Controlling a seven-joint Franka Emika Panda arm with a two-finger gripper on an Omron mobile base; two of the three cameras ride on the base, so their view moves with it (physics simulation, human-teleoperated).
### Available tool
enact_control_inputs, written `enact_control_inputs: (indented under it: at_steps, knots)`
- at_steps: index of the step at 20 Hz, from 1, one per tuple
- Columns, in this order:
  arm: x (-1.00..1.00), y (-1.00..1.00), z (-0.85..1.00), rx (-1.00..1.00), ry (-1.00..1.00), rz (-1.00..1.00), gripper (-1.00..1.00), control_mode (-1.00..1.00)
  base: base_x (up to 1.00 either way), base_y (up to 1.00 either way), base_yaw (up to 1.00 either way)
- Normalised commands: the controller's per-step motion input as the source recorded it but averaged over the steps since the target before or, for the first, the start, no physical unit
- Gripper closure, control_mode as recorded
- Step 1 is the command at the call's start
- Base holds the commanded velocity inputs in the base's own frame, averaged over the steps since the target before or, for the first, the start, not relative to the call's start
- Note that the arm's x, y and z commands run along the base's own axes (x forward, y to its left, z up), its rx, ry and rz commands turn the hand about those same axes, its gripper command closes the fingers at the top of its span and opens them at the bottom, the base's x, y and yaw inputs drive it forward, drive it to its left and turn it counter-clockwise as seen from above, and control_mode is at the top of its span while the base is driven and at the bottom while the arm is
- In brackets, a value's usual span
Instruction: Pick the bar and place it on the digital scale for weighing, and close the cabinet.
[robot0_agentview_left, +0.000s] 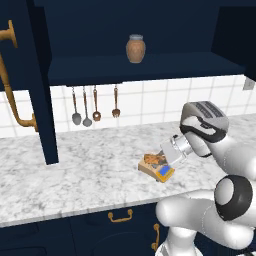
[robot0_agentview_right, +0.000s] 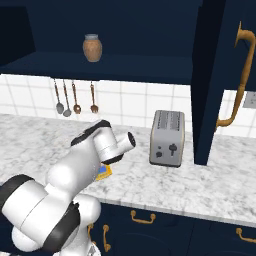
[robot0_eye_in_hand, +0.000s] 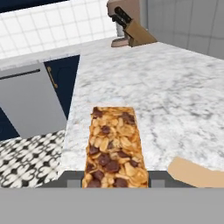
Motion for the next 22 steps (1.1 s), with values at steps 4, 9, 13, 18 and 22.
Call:
enact_control_inputs:
  at_steps: [4,9,13,18,22]
  knots:
    - [0.25,0.0,-0.23,0.0,0.0,0.0,1.0,-1.0,0.0,0.0,0.0]
    - [0.26,0.0,-0.19,0.0,0.0,0.01,1.0,-1.0,0.0,0.0,0.0]
    - [0.25,0.0,-0.22,0.0,0.0,0.01,1.0,-1.0,0.0,0.0,0.0]
    - [0.15,0.0,-0.22,0.0,-0.01,0.01,1.0,-1.0,0.0,0.0,0.0]
    - [0.22,0.0,-0.16,0.0,-0.03,0.0,1.0,-1.0,0.0,0.0,0.0]
